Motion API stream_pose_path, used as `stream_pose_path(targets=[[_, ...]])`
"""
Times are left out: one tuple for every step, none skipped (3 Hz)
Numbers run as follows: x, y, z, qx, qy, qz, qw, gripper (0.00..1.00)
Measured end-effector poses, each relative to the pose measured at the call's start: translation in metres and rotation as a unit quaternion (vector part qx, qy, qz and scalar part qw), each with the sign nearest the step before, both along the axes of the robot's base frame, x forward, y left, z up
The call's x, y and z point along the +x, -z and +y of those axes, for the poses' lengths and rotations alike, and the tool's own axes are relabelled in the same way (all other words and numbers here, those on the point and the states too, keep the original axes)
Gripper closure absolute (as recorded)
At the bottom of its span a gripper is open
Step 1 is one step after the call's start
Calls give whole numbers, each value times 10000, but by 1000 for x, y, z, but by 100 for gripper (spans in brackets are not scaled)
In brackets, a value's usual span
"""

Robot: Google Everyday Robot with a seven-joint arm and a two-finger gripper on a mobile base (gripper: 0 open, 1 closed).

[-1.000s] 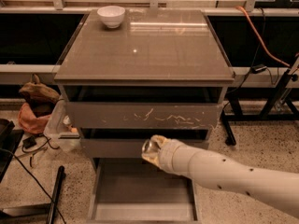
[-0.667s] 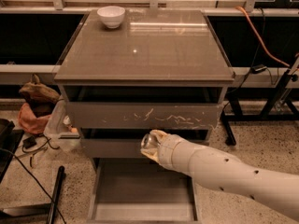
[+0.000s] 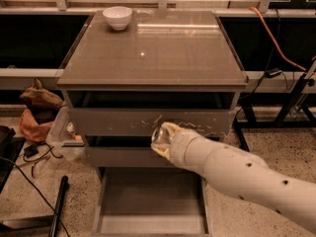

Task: Pick redbull can from bottom drawer and place on counter

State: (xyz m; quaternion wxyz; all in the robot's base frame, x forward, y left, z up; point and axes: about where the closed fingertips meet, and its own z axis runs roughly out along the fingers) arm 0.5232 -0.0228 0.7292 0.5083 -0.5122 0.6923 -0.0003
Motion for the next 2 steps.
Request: stream_pose_path(targets=[[14,-104,-2,-262,37,-901,9956,100],[39,-189,-9,-466,60,-1626,9856,100]])
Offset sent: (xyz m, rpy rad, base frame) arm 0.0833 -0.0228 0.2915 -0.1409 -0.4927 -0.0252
